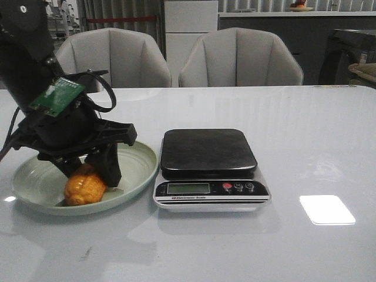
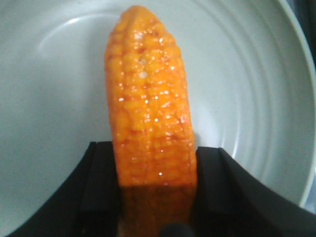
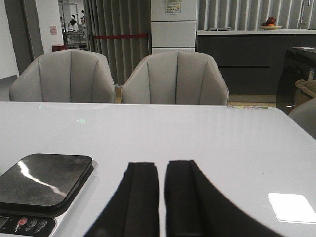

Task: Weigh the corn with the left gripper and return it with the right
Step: 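Lower the left gripper onto the corn cob on the plate and close, then lift the corn with the left gripper and carry it over the scale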

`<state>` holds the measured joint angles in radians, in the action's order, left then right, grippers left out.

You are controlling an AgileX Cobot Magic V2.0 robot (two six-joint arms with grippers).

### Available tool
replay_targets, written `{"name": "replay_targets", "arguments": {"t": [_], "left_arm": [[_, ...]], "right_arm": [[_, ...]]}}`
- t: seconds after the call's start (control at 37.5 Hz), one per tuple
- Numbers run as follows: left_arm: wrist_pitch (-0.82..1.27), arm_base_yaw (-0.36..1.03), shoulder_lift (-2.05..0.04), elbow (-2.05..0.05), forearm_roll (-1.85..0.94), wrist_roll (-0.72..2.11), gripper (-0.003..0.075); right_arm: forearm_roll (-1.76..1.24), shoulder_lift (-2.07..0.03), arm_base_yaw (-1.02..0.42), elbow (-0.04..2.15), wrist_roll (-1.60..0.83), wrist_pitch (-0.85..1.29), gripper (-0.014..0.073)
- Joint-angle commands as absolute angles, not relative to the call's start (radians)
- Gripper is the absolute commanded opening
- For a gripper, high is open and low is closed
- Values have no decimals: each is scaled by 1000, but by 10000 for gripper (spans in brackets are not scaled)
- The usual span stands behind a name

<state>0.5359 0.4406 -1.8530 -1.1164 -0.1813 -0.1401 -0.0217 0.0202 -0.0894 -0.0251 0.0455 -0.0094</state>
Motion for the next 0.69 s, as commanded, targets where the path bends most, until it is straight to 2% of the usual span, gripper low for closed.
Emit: {"name": "replay_targets", "arguments": {"t": [0.0, 0.32, 0.67], "left_arm": [[542, 446, -1808, -1205, -173, -144, 144], [608, 497, -1815, -1445, -183, -144, 114], [491, 579, -1851, -1460, -232, -142, 114]], "right_arm": [[-12, 29, -91, -37, 41, -97, 213], [-12, 29, -91, -37, 41, -97, 213], [-12, 29, -91, -37, 41, -97, 213]]}}
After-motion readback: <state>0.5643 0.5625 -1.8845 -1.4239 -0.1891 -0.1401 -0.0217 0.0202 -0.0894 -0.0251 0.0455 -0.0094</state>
